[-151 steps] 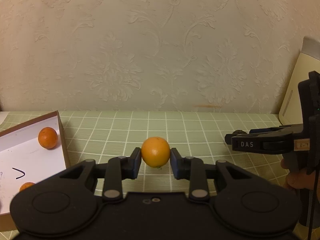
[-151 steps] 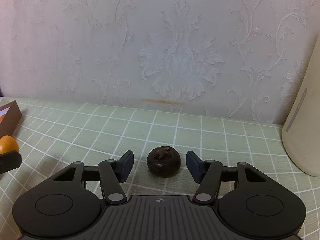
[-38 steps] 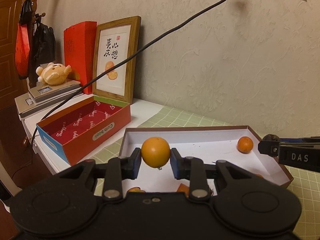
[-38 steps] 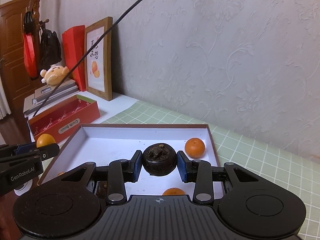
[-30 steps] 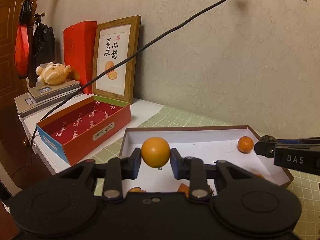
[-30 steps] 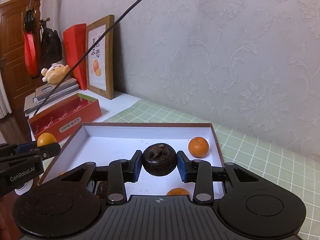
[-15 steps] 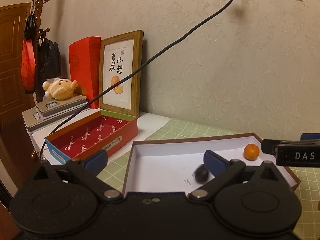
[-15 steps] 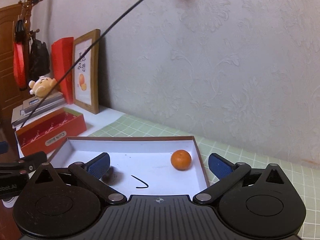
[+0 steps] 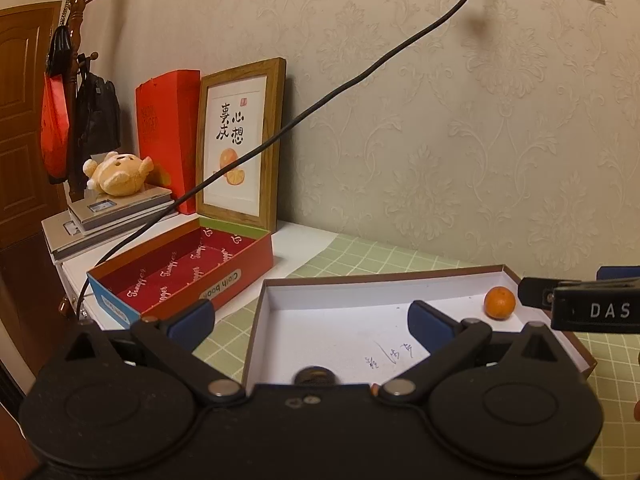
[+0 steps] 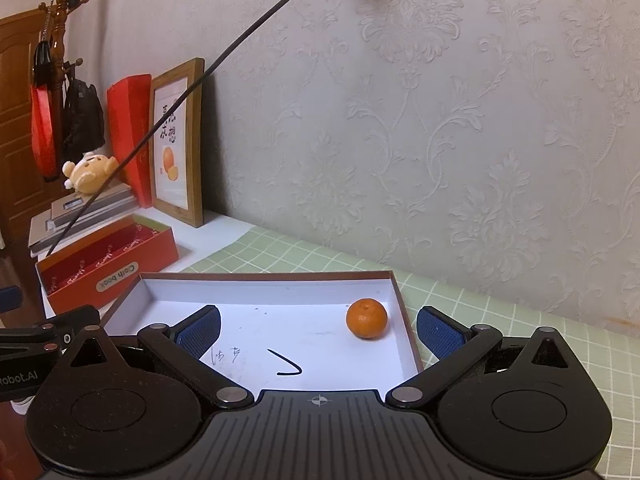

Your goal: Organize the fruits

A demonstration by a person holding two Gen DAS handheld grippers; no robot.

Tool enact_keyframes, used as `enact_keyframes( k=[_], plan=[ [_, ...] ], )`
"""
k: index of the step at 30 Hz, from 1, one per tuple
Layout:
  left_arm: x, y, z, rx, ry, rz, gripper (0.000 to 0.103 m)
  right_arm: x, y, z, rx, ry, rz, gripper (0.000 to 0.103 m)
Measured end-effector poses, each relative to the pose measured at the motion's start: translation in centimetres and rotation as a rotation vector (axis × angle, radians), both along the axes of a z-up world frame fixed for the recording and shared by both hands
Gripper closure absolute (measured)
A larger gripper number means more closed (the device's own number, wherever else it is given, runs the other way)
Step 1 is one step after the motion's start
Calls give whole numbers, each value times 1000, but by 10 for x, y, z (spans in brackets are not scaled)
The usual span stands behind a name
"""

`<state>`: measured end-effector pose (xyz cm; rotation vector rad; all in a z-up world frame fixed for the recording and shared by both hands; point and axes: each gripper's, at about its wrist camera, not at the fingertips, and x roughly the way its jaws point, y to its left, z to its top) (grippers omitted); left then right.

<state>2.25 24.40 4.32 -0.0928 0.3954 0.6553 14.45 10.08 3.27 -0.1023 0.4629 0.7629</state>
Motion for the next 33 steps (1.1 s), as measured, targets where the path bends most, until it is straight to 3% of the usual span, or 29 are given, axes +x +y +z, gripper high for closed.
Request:
enact_keyframes(
  k=[10, 18, 26, 33],
  plan=[
    [-7, -3, 1, 2, 14, 3, 6, -3, -7, 6, 10, 8, -2, 0],
    [-24, -31, 23, 37, 27, -44, 6, -22, -29, 38, 48, 2, 2, 0],
    [-91, -79, 51, -7, -26, -94, 6, -88, -110, 70, 53, -49, -13, 0],
    [-151, -126, 56, 74, -53, -137, 6, -157, -171, 70, 52, -124, -50, 0]
  ],
)
